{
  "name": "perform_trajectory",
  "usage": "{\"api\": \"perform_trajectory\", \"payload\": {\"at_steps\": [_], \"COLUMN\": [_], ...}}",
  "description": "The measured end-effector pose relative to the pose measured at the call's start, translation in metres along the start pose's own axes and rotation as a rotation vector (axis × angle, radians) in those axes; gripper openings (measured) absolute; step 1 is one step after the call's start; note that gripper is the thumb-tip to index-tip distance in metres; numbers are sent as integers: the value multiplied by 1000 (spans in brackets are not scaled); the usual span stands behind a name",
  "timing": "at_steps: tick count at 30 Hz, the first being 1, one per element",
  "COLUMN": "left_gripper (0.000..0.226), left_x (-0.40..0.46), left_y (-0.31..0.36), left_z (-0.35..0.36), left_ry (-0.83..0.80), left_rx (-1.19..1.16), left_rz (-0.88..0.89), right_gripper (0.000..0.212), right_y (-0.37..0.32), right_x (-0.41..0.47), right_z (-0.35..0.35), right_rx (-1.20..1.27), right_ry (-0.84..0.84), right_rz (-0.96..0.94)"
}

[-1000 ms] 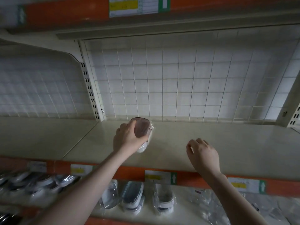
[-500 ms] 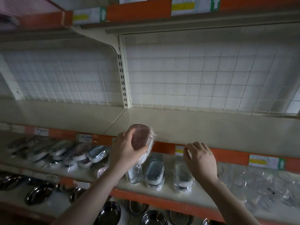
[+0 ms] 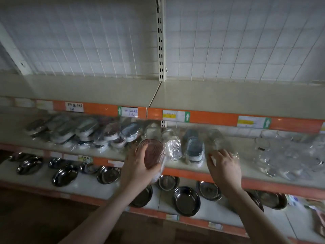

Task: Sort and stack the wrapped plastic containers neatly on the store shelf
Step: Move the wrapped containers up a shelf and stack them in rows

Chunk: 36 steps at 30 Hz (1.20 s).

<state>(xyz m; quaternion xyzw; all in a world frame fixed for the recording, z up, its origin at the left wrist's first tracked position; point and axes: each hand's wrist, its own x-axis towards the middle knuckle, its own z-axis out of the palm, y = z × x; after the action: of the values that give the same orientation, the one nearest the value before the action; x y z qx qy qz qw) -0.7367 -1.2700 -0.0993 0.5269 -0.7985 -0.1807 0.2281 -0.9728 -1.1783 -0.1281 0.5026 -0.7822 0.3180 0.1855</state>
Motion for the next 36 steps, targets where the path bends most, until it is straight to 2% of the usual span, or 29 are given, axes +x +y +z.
{"api": "perform_trajectory", "payload": {"at_steps": [8,16,27,36], "left_gripper": [78,82,81,81], "left_x": [34,90,138,182], "left_y": [-20,-7,35,64], "left_z": [51,133,239,288], "left_ry": [-94,-168,-189,-187], "left_rx": [6,32,-19,95], "left_rz": [-44,-17,101,175], "right_gripper": [12,13,12,19], "right_y": [20,68,123,147], "right_x": [-16,-5,11,2], "right_z": [54,113,159,175], "right_rx": [4,-26,-135,-154], "right_ry": [-96,-162,-165,-134], "right_rz": [95,167,248,322]}}
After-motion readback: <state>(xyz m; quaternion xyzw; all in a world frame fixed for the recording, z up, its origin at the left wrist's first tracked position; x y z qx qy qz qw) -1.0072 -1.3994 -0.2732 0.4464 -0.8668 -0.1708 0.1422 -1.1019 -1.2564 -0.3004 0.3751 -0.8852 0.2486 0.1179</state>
